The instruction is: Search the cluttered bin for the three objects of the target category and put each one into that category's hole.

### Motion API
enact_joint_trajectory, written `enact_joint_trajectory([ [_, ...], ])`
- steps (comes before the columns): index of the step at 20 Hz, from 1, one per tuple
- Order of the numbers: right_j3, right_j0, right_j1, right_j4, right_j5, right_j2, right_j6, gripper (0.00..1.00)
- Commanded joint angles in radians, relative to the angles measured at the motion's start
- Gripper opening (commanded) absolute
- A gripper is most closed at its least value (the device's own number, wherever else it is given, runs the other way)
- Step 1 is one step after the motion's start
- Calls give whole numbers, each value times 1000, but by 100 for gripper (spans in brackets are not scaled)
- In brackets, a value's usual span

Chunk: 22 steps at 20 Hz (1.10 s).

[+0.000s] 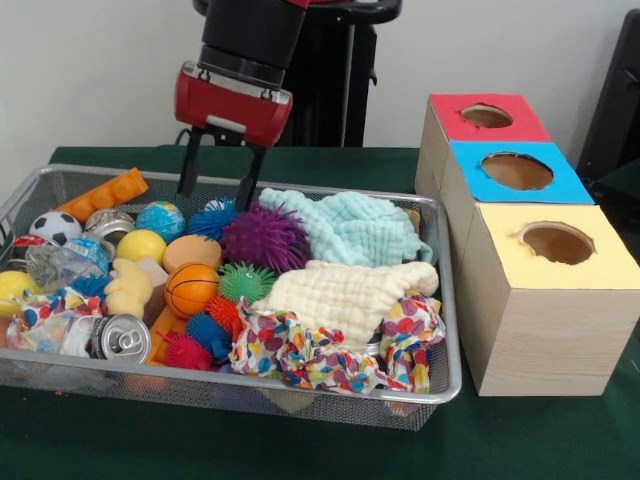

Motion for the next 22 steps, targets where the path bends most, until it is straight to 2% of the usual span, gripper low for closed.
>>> enact_joint_trajectory([
  [1,-61,-40,68,-70,-41,79,8,100],
  [16,-95,-84,75,-115,-49,90,-3,100],
  [22,-112,-102,114,-134,-95,93,8,100],
])
